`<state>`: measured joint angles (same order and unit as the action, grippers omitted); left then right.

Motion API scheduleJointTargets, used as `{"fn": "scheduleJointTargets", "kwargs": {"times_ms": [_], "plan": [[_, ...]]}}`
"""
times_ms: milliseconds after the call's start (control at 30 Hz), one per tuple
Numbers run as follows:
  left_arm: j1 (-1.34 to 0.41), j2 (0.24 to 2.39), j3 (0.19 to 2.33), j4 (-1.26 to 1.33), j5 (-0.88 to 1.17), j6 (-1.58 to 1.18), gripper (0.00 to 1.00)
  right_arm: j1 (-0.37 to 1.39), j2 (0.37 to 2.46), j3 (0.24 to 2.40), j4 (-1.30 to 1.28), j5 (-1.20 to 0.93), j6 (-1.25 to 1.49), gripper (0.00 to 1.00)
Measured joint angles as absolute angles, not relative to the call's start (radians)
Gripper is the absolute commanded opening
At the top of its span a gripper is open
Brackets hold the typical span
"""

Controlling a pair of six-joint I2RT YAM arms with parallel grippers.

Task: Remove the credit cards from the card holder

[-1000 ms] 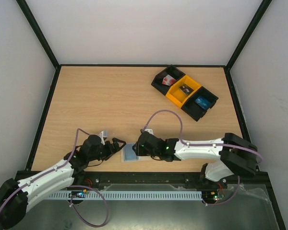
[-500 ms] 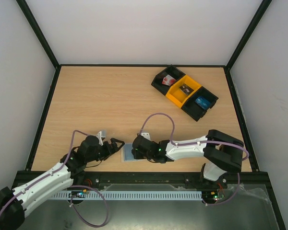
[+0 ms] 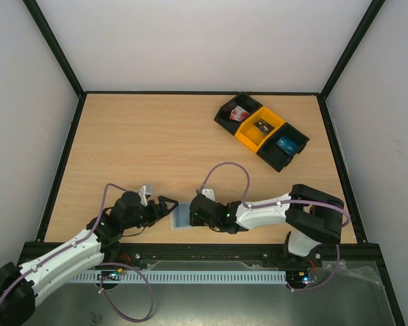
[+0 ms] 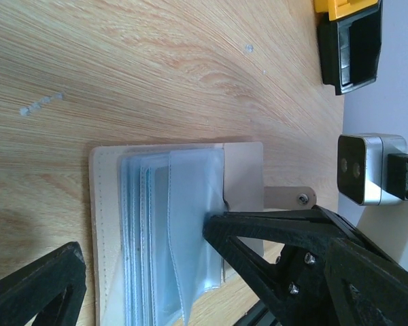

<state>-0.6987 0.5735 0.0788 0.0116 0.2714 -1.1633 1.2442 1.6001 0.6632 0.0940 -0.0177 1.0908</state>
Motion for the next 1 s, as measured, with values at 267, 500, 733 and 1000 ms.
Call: {"fn": "scheduleJointTargets", "kwargs": {"times_ms": [267,500,733,1000], "plan": [[-0.699,0.615,0.079,0.086,0.311,-1.164,0.96,1.244,1.582,0.566,0.259,-0.020,1.123,0.02],[-0.699,0.656,0.078,0.168,0.342,-1.179,0.97,1.244,1.571,0.466,0.432,-0.042,1.158,0.02],[-0.699,0.712,0.078,0.249,0.363,-1.185,0.98,1.244,1.569,0.426,0.505,-0.049,1.164,0.02],[-0.700,0.766,0.065,0.358,0.379,-1.191,0.98,1.244,1.565,0.416,0.515,-0.050,1.167,0.02]]}}
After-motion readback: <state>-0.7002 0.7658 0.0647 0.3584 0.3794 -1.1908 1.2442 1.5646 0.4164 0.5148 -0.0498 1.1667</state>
